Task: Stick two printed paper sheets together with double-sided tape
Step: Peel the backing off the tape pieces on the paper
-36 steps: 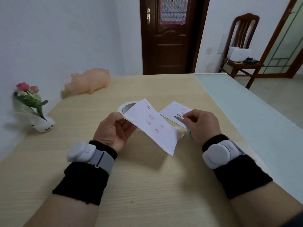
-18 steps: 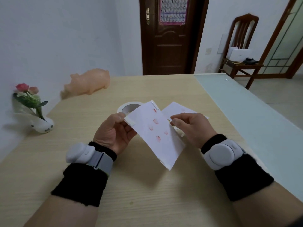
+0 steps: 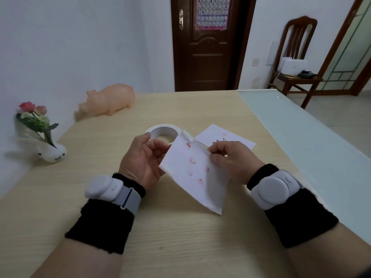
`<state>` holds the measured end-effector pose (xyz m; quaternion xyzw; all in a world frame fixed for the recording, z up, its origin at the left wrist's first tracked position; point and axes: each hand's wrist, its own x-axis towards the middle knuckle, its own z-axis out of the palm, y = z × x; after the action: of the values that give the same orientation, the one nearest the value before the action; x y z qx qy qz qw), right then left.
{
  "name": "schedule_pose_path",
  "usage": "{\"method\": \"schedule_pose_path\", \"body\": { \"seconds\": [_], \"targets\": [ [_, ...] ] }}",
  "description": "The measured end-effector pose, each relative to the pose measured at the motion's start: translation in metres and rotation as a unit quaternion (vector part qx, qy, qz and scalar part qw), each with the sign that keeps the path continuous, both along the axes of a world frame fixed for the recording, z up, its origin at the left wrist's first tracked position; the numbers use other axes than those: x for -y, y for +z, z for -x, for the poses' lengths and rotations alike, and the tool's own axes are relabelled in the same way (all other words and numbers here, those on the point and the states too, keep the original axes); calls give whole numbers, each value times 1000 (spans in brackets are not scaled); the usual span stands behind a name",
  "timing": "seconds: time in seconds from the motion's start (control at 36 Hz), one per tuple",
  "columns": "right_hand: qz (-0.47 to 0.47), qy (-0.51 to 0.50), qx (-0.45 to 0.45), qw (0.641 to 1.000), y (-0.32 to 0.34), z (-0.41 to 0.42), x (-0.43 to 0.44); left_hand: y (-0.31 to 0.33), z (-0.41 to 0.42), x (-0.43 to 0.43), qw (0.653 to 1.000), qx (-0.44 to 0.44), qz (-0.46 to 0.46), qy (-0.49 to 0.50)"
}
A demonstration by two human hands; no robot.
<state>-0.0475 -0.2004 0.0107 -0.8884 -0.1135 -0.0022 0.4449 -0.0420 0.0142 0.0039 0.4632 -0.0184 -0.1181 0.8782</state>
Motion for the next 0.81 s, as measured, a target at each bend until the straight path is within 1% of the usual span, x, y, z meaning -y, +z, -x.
{"method": "schedule_pose_path", "body": {
  "seconds": [0.06, 0.11, 0.17, 0.33, 0.53, 0.58, 0.67, 0.75, 0.81],
  "targets": [
    [40, 13, -5, 999, 0, 1, -2, -2, 0, 4, 998, -1, -57, 38],
    [70, 18, -5, 997, 0, 1, -3, -3, 2, 9, 993, 6, -108, 37],
    [94, 20, -1, 995, 0, 1, -4, -5, 3, 10, 990, 12, -139, 38],
    [126, 15, -6, 992, 2, 3, -3, -6, 4, 13, 988, 10, -141, 55],
    [136, -4, 22, 990, 0, 4, -4, -8, 4, 13, 980, 15, -188, 62],
    [130, -33, 61, 989, -1, 3, -5, -9, 4, 14, 977, 20, -202, 66],
    [103, -67, 164, 979, -3, 1, -7, -9, 5, 15, 975, 26, -211, 62],
    [68, -58, 262, 961, -4, 4, -14, -9, 6, 17, 974, 28, -219, 52],
    [75, -37, 294, 952, -5, 6, -21, -9, 7, 18, 972, 34, -229, 42]
  ]
}}
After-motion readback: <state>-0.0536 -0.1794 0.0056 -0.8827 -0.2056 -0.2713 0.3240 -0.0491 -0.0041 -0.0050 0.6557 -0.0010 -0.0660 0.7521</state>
